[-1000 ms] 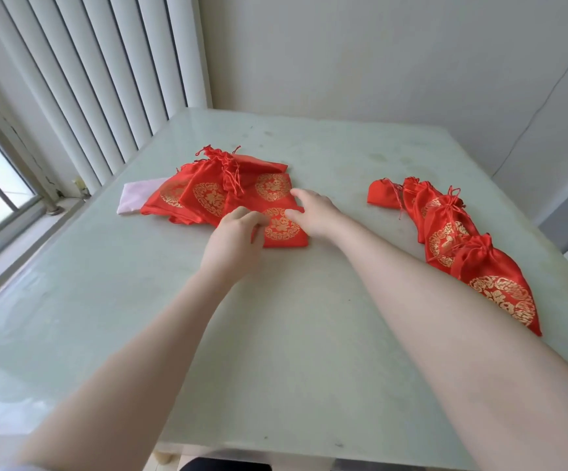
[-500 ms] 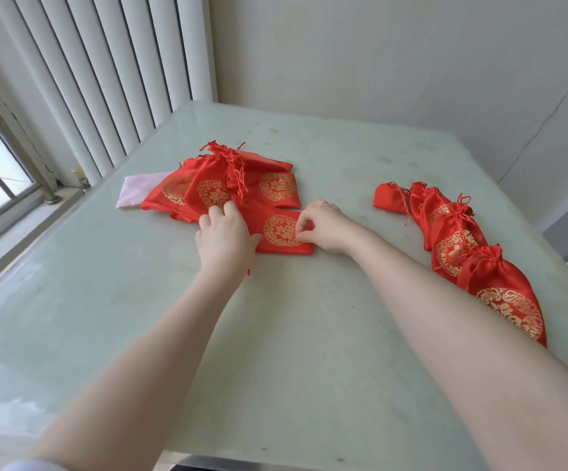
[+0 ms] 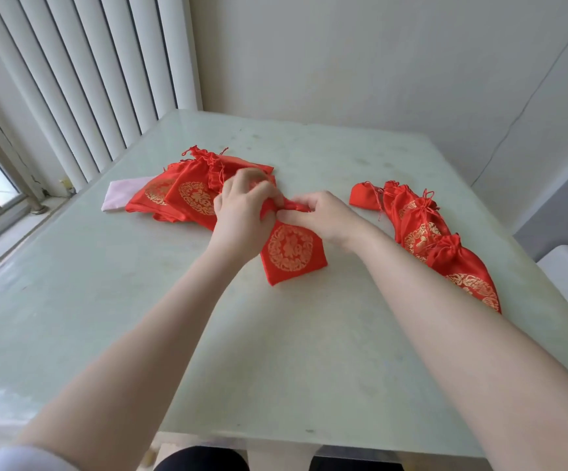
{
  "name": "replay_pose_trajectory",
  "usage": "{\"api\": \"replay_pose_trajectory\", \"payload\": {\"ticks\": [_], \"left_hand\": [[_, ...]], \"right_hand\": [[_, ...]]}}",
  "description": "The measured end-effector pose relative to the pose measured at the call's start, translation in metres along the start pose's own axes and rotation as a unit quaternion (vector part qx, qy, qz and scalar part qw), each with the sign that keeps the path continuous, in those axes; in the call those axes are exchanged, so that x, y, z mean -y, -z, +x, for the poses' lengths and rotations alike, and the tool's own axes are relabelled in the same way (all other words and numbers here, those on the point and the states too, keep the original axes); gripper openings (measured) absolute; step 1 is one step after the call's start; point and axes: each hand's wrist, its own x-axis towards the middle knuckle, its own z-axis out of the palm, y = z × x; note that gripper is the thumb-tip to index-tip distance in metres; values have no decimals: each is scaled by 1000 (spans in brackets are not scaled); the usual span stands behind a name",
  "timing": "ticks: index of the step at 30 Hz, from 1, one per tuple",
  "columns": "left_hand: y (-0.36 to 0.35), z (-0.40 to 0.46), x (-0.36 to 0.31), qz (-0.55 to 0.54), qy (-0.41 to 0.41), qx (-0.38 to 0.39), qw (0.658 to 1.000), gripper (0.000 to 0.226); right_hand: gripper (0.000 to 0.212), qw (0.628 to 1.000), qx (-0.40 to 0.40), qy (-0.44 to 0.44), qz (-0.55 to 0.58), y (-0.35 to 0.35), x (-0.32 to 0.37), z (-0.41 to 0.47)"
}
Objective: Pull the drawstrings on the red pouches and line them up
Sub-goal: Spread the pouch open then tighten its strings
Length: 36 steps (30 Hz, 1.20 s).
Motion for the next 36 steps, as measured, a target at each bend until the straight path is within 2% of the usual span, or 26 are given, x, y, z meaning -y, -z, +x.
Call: {"api": "replay_pose_trajectory", "payload": {"ticks": [3, 5, 6, 9, 13, 17, 19, 20, 21, 23, 24, 26, 28, 31, 33, 34, 36], "left_hand": [[4, 4, -8, -90, 8, -15, 996, 22], [8, 7, -12, -173, 80, 27, 981, 37], [9, 9, -12, -179, 112, 46, 976, 42], [9, 14, -4, -73, 105, 78, 989, 21], [10, 17, 0, -22, 90, 95, 991, 35], [12, 16, 2, 36, 96, 109, 989, 34], [13, 15, 3, 8, 115, 133, 984, 39], [14, 14, 3, -65, 141, 150, 976, 40], [16, 13, 1, -171, 177, 168, 955, 40], [18, 13, -2, -381, 241, 188, 873, 38], [17, 13, -3, -451, 262, 184, 833, 36], [15, 13, -7, -552, 296, 156, 764, 36], [12, 15, -10, -638, 326, 108, 689, 42], [11, 19, -16, -732, 355, 77, 577, 50], [11, 20, -21, -789, 355, 82, 494, 41], [10, 19, -23, -806, 352, 85, 469, 41], [8, 18, -21, -816, 353, 79, 451, 48]], "right_hand": [[7, 997, -24, 23, 64, 5, 4, -8], [8, 996, -60, 39, 45, 8, 3, -11], [9, 996, -68, 48, 35, 10, 2, -13], [9, 995, -56, 83, -29, 17, 0, -21], [18, 963, -91, 105, -233, 31, -4, -26], [28, 929, -86, 44, -356, 46, -13, -25], [36, 924, -72, 12, -375, 52, -15, -26], [40, 938, -70, 8, -341, 55, -14, -28], [43, 963, -62, 9, -261, 57, -14, -30], [43, 999, -40, 11, -9, 59, -15, -37], [41, 994, -36, 14, 105, 59, -15, -39], [39, 971, -74, 16, 227, 57, -15, -39], [44, 931, -134, 5, 339, 54, -14, -35], [52, 806, -156, -5, 570, 53, -8, -33], [52, 748, -152, 5, 646, 49, -2, -34], [52, 727, -152, 14, 669, 47, 1, -34], [51, 691, -163, 31, 704, 45, 6, -34]]}}
